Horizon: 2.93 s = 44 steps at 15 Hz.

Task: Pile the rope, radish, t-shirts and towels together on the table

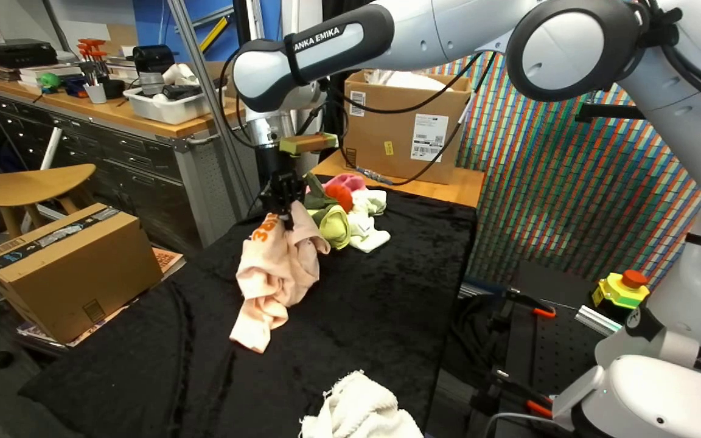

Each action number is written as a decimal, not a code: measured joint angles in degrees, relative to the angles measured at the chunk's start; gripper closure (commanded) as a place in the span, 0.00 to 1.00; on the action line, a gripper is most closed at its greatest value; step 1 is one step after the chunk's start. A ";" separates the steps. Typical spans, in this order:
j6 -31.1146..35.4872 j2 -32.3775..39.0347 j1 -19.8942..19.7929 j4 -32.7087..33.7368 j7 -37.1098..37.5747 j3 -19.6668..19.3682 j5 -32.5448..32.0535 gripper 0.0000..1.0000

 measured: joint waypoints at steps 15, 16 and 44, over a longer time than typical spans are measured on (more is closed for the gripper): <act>13.76 -17.40 -7.94 -19.74 -0.05 -3.12 6.54 0.92; 14.40 -18.34 -8.30 -21.45 -0.11 -3.30 7.14 0.92; 34.16 -16.98 1.89 -35.12 41.49 -16.22 -4.90 0.19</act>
